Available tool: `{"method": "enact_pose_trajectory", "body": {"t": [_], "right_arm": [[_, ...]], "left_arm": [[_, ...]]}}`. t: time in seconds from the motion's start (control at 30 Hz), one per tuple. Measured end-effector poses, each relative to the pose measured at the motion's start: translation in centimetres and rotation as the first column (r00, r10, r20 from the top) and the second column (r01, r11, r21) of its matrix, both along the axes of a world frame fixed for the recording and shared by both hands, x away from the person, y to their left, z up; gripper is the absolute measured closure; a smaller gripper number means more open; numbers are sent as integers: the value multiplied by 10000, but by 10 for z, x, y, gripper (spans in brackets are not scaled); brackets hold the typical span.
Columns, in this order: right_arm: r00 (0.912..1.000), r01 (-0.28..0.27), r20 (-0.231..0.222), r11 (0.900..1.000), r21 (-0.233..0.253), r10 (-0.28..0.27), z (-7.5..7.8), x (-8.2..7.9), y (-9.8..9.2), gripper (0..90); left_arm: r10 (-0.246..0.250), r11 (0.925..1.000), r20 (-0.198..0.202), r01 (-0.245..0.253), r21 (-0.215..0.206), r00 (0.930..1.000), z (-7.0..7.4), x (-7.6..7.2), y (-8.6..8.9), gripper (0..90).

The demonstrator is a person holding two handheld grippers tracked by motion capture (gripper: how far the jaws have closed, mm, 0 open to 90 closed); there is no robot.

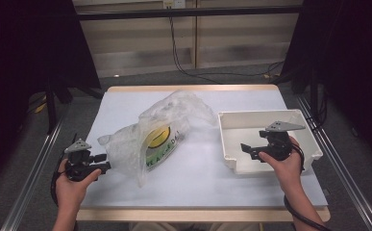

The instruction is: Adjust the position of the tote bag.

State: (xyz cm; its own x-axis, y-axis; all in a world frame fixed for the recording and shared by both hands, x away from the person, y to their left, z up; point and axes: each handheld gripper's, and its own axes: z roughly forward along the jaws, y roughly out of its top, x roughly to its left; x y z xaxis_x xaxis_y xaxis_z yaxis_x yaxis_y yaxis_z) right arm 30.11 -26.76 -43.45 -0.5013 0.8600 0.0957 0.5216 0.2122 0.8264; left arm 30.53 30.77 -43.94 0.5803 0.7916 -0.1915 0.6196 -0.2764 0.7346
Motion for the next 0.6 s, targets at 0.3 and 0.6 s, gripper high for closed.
{"method": "enact_pose_trajectory", "body": {"t": [0.3, 0.6], "right_arm": [[10000, -92, 26, 9999, -47, 92, 0, 0, 3, 72], [10000, -80, 50, 9999, -86, 81, 0, 0, 2, 72]], "left_arm": [[-377, 9993, -137, 376, -31, 9992, -6, -8, -27, 283], [-292, 9994, 141, 294, -166, 9995, -13, -7, -37, 348]]}}
